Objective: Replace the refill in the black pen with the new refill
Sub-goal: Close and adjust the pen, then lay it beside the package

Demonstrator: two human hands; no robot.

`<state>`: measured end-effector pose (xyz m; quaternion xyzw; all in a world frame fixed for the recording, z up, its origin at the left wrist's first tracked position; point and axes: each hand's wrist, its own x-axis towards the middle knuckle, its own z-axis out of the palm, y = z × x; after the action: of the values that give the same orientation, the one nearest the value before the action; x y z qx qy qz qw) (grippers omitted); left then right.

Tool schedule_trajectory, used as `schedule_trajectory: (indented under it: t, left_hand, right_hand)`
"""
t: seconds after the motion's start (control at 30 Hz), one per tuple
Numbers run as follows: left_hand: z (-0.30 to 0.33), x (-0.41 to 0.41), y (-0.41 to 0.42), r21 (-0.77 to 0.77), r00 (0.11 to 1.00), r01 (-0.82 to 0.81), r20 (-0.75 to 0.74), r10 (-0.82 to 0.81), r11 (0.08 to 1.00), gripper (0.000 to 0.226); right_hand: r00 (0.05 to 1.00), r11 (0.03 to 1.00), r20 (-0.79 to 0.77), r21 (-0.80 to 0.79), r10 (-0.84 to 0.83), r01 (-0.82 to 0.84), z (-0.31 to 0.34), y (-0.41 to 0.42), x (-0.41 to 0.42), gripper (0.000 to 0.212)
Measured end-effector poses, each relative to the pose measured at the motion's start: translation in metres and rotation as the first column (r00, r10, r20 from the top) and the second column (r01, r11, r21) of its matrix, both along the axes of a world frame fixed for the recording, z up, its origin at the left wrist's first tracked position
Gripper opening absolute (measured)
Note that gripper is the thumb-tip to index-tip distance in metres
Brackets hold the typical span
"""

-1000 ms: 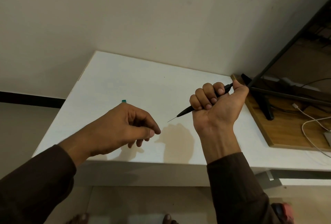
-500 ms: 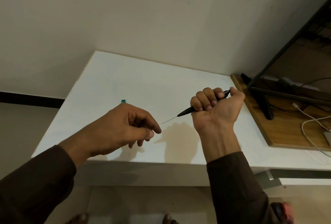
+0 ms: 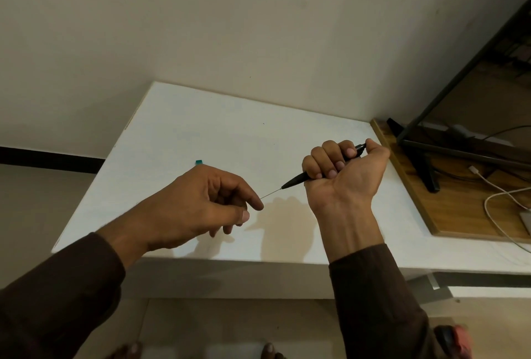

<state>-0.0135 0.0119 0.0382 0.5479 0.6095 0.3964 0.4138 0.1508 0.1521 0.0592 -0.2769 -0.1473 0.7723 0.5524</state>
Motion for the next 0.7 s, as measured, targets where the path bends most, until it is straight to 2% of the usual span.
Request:
schedule_trajectory:
  t: [0.7]
  left_hand:
    - [-0.0035, 0.0028, 0.0021, 0.007, 0.999, 0.025, 0.021, -0.025, 1.000, 0.037]
  right_hand:
    - [0.999, 0.999, 0.029, 0.026, 0.031, -0.032, 0.0007, -0.0090, -0.0088, 0.043]
